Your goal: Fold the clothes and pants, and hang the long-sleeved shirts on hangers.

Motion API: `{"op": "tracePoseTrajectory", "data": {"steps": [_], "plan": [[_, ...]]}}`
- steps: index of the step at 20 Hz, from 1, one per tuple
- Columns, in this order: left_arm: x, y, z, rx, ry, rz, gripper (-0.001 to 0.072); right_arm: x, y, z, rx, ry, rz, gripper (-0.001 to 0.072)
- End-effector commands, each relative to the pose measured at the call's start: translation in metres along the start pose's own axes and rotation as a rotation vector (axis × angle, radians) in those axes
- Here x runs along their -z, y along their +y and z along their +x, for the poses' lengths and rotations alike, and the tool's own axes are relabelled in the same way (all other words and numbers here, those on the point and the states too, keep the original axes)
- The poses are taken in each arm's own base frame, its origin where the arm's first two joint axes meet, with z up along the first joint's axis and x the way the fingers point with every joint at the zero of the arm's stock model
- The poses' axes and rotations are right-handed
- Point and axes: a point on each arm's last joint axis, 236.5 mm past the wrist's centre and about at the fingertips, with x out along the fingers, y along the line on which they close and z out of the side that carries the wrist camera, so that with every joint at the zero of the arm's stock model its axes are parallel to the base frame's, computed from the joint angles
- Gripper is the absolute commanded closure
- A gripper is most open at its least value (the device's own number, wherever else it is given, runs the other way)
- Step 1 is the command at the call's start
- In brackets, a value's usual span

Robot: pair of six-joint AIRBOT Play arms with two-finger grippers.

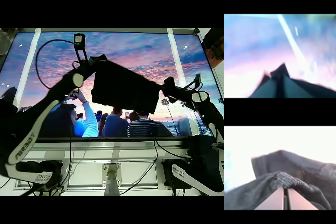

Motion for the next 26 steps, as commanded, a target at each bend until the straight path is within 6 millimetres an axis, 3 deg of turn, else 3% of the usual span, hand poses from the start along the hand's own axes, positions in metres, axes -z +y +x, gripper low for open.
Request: {"op": "tracePoseTrajectory", "data": {"steps": [1, 2, 5, 8, 10, 12, 14, 15, 19, 22, 26], "plan": [[-0.041, 0.007, 0.005, -0.063, -0.327, 0.012, 0.0226, -0.057, 0.010, -0.005, -0.052, -0.240, 0.061, 0.0415], [-0.040, 0.007, 0.006, -0.060, -0.319, 0.006, 0.0188, -0.060, 0.010, -0.005, -0.055, -0.250, 0.058, 0.0171], [-0.053, 0.001, -0.001, -0.047, -0.325, 0.001, 0.0189, -0.053, 0.006, -0.002, -0.033, -0.220, 0.019, 0.0158], [-0.064, -0.022, -0.022, 0.029, -0.173, -0.012, 0.0188, -0.040, -0.030, -0.003, 0.073, -0.067, 0.013, 0.0158], [-0.068, -0.038, -0.051, 0.090, -0.027, -0.010, 0.0188, -0.027, -0.065, -0.012, 0.154, 0.138, -0.091, 0.0158], [-0.083, -0.051, -0.091, 0.144, 0.065, 0.020, 0.0188, 0.004, -0.089, -0.032, 0.153, 0.458, -0.184, 0.0156], [-0.102, -0.067, -0.134, 0.199, 0.095, 0.105, 0.0187, 0.033, -0.096, -0.051, 0.102, 0.744, -0.207, 0.0091], [-0.110, -0.074, -0.150, 0.221, 0.092, 0.144, 0.0187, 0.038, -0.097, -0.051, 0.081, 0.811, -0.229, 0.0023], [-0.123, -0.088, -0.192, 0.270, 0.115, 0.174, 0.0186, 0.019, -0.090, -0.014, 0.074, 0.757, -0.347, 0.0013], [-0.113, -0.091, -0.199, 0.285, 0.160, 0.178, 0.0186, 0.016, -0.084, -0.005, 0.079, 0.778, -0.388, 0.0013], [-0.103, -0.092, -0.201, 0.294, 0.203, 0.183, 0.0186, 0.022, -0.097, 0.014, 0.117, 0.808, -0.349, 0.0014]]}}
